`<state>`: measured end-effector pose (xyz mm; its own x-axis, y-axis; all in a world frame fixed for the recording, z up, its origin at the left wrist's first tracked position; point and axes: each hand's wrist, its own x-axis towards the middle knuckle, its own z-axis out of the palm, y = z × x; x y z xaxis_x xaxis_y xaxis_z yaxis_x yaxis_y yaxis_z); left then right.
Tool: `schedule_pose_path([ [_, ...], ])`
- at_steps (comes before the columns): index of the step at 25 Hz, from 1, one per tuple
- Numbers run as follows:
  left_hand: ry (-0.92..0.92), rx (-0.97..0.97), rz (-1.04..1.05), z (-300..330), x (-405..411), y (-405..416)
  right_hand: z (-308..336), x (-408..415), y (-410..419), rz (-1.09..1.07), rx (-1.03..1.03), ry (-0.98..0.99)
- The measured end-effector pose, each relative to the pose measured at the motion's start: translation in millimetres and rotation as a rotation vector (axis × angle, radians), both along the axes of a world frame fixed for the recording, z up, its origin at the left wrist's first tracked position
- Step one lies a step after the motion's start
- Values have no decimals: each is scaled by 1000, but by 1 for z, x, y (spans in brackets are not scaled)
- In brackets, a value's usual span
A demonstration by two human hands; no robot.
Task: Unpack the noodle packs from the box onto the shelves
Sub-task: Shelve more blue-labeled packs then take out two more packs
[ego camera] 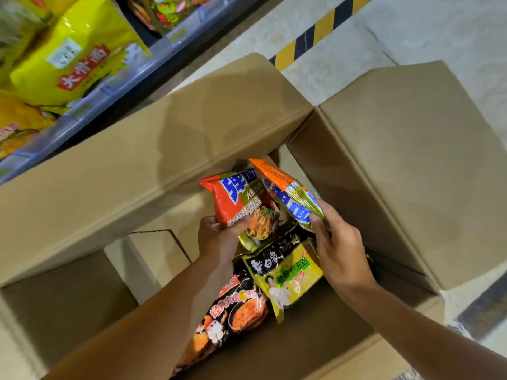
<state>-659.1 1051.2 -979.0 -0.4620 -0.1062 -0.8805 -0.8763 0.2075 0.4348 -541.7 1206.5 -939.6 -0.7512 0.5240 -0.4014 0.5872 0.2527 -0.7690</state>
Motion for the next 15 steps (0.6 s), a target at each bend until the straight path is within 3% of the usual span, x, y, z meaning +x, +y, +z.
schedule_pose_path([
  [8,103,28,-62,132,-3,-112,94,2,-48,107,91,-28],
  [15,337,13,-242,277,-26,-207,232,-25,-111,34,-65,4],
])
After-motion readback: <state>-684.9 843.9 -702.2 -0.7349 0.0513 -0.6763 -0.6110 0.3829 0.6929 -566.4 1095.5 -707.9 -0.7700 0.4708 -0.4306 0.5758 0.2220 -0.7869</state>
